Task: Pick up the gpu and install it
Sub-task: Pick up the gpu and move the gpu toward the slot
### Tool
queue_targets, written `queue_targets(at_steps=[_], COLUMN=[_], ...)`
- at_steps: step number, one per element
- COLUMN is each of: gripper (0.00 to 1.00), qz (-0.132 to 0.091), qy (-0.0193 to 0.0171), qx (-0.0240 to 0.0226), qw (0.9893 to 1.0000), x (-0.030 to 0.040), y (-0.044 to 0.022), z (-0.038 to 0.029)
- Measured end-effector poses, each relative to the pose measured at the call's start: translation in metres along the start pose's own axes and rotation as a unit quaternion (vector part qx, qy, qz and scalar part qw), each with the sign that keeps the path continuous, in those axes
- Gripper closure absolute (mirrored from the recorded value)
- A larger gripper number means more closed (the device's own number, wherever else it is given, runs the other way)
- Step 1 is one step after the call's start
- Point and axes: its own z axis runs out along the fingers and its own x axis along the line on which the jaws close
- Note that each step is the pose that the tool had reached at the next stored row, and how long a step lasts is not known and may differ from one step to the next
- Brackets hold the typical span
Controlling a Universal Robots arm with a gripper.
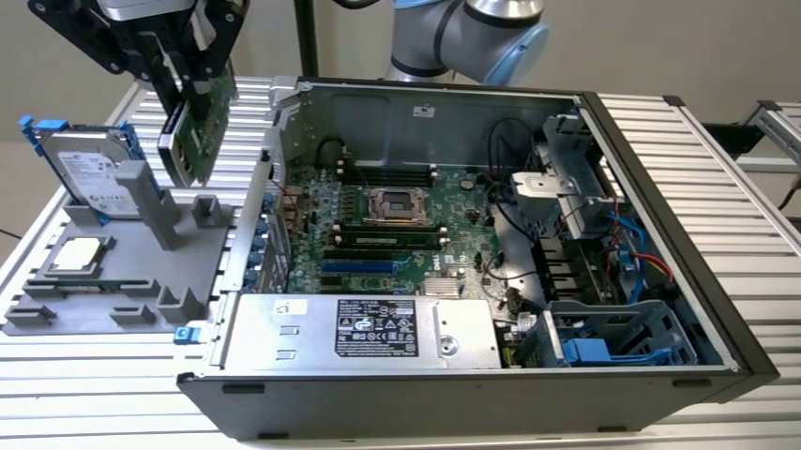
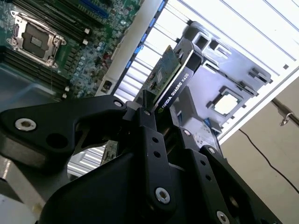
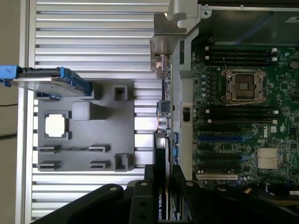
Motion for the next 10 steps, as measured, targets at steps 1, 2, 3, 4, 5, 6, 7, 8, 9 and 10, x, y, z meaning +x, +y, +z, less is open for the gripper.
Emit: queue_targets(at_steps=[1, 2, 3, 4, 5, 6, 7, 8, 9, 10], gripper=[1.0, 1.0, 1.0, 1.0, 1.0, 1.0, 1.0, 1.0, 1.0, 1.0], qz=[0.0, 0.0, 0.0, 0.0, 0.0, 0.0, 0.0, 0.0, 0.0, 0.0], qy=[0.0, 0.0, 0.0, 0.0, 0.0, 0.0, 0.0, 0.0, 0.0, 0.0], qx=[0.0, 0.0, 0.0, 0.0, 0.0, 0.0, 0.0, 0.0, 0.0, 0.0001], qw=[1.0, 1.0, 1.0, 1.0, 1.0, 1.0, 1.0, 1.0, 1.0, 1.0], x=[-0.0013, -0.0024, -0.0037, -0.0049, -0.0061, -0.0071, -0.0083, -0.0094, -0.0104, -0.0114], y=[0.0, 0.0, 0.0, 0.0, 0.0001, 0.0001, 0.0001, 0.0001, 0.0001, 0.0001], z=[0.0, 0.0, 0.0, 0.0001, 0.0001, 0.0001, 0.0001, 0.0001, 0.0001, 0.0001])
